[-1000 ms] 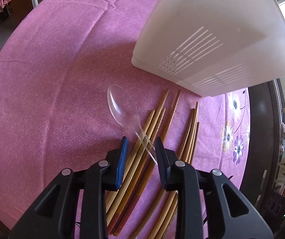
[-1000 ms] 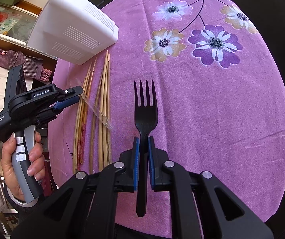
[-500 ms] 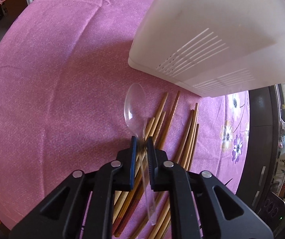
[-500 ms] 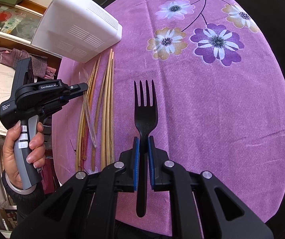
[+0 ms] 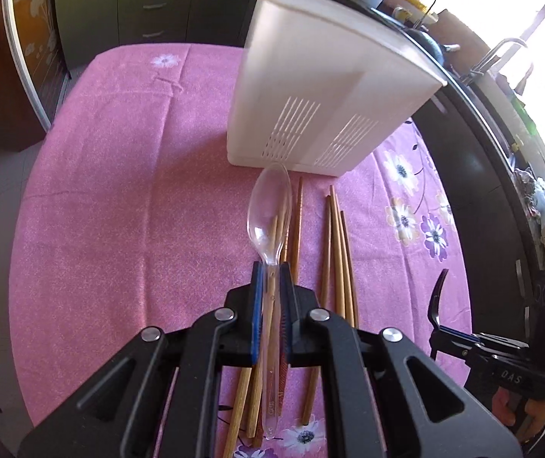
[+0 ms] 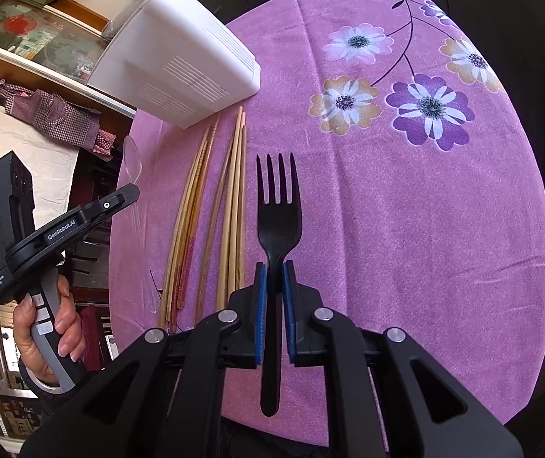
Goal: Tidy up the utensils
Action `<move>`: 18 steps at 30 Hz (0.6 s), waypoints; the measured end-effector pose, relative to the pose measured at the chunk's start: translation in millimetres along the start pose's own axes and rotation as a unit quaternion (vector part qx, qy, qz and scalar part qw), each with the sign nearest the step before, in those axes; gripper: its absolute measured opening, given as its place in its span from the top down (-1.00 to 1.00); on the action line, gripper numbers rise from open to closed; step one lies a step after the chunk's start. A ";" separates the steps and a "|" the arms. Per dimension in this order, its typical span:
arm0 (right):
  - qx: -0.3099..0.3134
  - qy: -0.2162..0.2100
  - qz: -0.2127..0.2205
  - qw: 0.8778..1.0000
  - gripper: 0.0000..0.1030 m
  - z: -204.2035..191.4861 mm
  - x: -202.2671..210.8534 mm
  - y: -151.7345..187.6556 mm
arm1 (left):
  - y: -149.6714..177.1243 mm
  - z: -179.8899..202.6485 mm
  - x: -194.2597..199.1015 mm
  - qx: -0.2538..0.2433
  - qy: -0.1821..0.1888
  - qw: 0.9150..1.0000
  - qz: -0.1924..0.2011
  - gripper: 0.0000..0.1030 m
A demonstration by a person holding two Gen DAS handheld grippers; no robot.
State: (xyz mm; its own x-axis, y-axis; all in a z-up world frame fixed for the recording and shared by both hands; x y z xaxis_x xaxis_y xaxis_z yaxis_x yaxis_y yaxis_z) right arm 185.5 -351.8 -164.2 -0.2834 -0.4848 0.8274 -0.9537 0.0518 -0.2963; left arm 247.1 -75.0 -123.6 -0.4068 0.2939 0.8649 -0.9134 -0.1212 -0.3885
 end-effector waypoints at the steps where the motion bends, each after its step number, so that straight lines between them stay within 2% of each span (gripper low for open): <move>1: 0.005 0.002 0.007 1.000 0.82 -3.3 2.0 0.2 | 1.3 1.7 10.2 -0.005 0.003 1.000 0.013 0.84; 5: 0.029 0.004 0.039 0.999 0.82 -17.8 11.5 3.9 | 2.8 12.6 55.8 -0.034 0.022 0.996 0.085 0.84; 8: 0.057 0.011 0.080 0.995 0.82 -30.7 23.0 6.3 | -0.2 26.9 91.8 -0.058 0.035 0.986 0.151 0.84; 12: 0.078 0.007 0.111 0.991 0.82 -43.7 32.8 6.8 | -19.8 51.0 129.8 -0.091 0.036 0.963 0.252 0.84; 16: 0.086 -0.001 0.130 0.988 0.82 -47.5 42.6 8.3 | -61.0 68.6 139.7 -0.093 0.055 0.946 0.305 0.84; 18: 0.089 0.000 0.138 0.986 0.82 -47.7 47.3 10.0 | -81.4 77.8 141.4 -0.095 0.058 0.934 0.339 0.84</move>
State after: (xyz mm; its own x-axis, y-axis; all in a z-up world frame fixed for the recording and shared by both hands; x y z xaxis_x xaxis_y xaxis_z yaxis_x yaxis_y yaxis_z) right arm 157.8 -332.6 -105.3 -0.5291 -0.4737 0.7040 -0.8076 0.0265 -0.5892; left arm 263.2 -97.3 55.1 -0.8772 0.3129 0.3641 -0.4238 -0.1484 -0.8935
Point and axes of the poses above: each gripper's, at about its wrist camera, not at the fingertips, and x roughly against the way its jaws point, z to its right, y to its underside, the point moved 1 cm from there along -x, roughly the way its jaws point, and after that the axes turned 5 degrees about x, right-handed, at the moved point
